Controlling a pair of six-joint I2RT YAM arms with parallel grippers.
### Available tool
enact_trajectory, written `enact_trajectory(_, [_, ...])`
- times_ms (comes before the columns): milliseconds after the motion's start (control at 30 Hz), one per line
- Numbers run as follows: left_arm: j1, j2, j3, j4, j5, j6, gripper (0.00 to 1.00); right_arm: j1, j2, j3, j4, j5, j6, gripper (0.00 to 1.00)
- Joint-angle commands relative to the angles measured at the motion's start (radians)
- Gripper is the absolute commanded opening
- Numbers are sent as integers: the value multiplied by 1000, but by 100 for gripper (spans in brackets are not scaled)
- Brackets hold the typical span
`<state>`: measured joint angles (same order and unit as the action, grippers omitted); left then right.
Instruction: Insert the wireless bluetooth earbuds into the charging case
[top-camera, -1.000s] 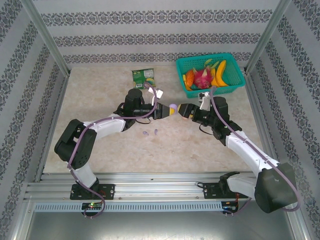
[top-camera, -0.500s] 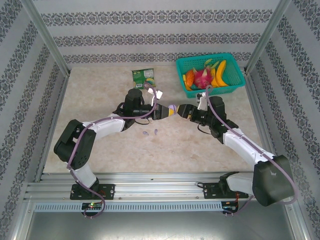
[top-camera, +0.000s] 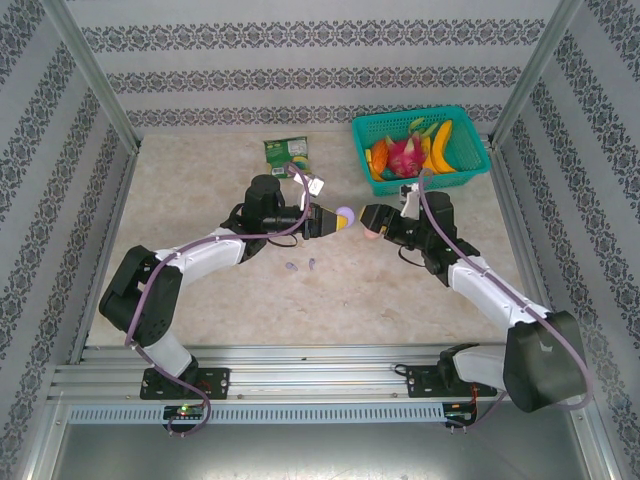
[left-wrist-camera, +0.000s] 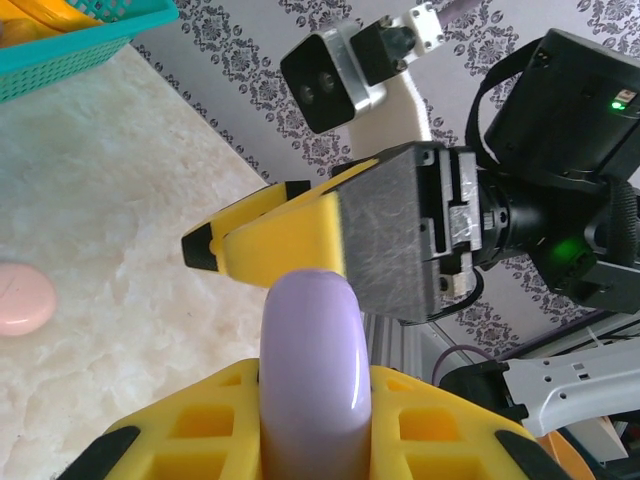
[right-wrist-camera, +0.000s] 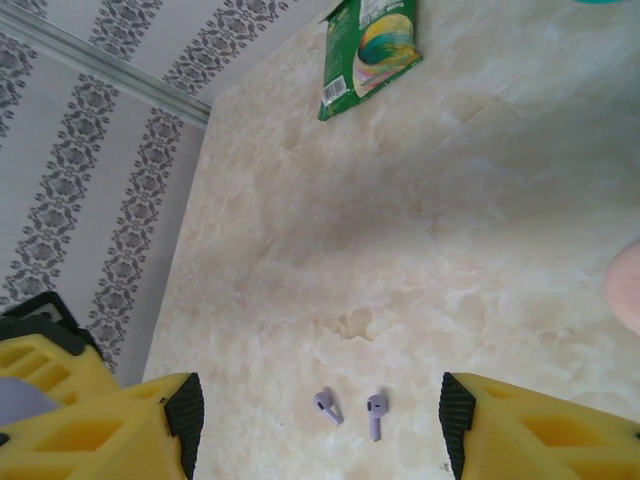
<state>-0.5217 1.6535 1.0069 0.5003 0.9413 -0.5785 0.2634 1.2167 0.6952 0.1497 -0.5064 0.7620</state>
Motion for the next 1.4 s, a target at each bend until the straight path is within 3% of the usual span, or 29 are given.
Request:
enact_trajectory(0, [3,-10,15,-4,7,32,0,-3,-50,3,-6,-6,58,68])
enact_trajectory(267, [3,2,23,1,11,31,0,61,-98,47,-70,120,197,73])
enact_trajectory(500, [2,2,33,-5,12,30,0,117,-90,65,-67,99,165,70])
enact_trajectory(867, [3,2,53,-29,13,37,0,125,-74,12,-39,77,151,65])
enact_trajectory(1367, [4,32,68,-28,16,35,0,128,-193,-30,-78,68,129,64])
